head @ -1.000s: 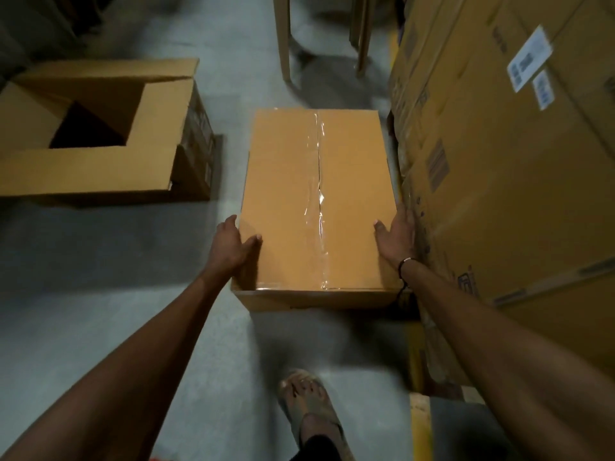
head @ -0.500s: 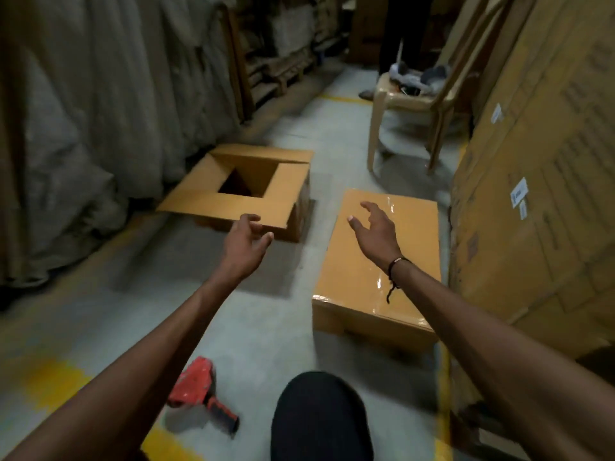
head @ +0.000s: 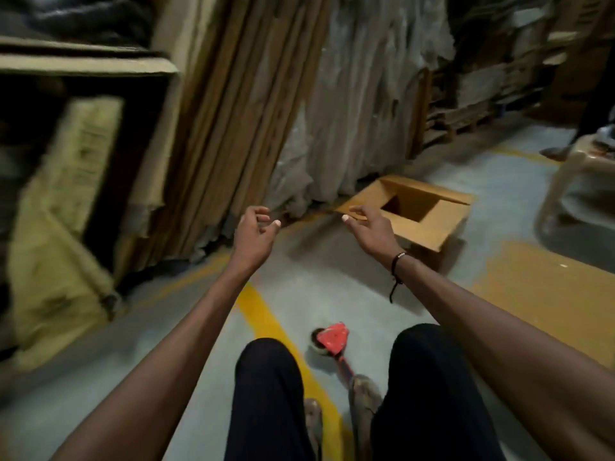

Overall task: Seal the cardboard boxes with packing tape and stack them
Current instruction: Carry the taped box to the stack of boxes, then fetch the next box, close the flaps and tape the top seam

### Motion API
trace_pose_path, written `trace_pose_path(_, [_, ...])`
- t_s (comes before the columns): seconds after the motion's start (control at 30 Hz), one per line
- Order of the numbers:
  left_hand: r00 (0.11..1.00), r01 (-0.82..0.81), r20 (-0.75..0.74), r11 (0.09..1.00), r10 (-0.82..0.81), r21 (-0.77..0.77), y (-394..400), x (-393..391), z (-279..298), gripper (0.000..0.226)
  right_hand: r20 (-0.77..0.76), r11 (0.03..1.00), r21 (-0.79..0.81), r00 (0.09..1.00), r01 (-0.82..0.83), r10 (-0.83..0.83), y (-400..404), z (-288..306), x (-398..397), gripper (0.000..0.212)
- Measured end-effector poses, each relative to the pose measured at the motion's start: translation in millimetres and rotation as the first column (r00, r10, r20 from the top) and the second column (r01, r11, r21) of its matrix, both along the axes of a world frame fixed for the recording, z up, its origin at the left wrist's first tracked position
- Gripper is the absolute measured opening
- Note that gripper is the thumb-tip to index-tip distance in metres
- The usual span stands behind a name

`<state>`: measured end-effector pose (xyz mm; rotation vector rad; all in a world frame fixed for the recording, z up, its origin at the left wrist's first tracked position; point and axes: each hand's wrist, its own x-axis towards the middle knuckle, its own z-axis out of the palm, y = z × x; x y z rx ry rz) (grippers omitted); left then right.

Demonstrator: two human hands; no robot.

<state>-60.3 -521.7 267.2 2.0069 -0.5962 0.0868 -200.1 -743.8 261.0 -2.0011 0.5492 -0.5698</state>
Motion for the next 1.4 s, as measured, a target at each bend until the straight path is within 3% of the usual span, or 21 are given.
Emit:
trace_pose_path(0.37, [0.909, -0.415, -0.034, 0.91, 0.414, -0.011, 246.7, -18.0, 22.2, 0.031, 0.049, 0.911, 0.037, 0.912, -0.41, 0.408, 207.5, 14.7, 83.6, 0.036])
trace_pose_path(0.73, [0.697, -0.7, -0.127, 0.708, 0.706, 0.096, 454.6, -105.5, 4.8, 0.036, 0.037, 0.648, 0.066, 0.651, -0.759, 0.758, 411.0, -9.8, 109.0, 0.037])
trace_pose_path(0.93, [0.453, -0.845, -0.226, 0.496, 0.862, 0.198, 566.9, -162.0, -42.2, 0.035, -0.076, 0.465, 0.145, 0.459, -0.873, 0.885, 503.1, -45.8, 100.5, 0.034])
trace_pose_path(1.1, [0.188, -0.953, -0.401, 0.265, 0.897, 0.144, 654.7, -201.5, -99.2, 0.034, -0.205, 0.36, 0.232, 0.317, -0.904, 0.926, 588.0, -93.8, 106.7, 0.065])
trace_pose_path(1.23, [-0.023, -0.994, -0.557, 0.042, 0.83, 0.104, 720.0, -212.4, -138.2, 0.035, -0.254, 0.363, 0.419, 0.276, -0.832, 0.927, 668.3, -123.7, 110.3, 0.084])
trace_pose_path(1.4, [-0.14, -0.987, -0.737, -0.153, 0.662, 0.05, 769.2, -202.9, -181.5, 0.079, -0.323, 0.4, 0.636, 0.243, -0.66, 0.915, 754.3, -178.3, 115.8, 0.104])
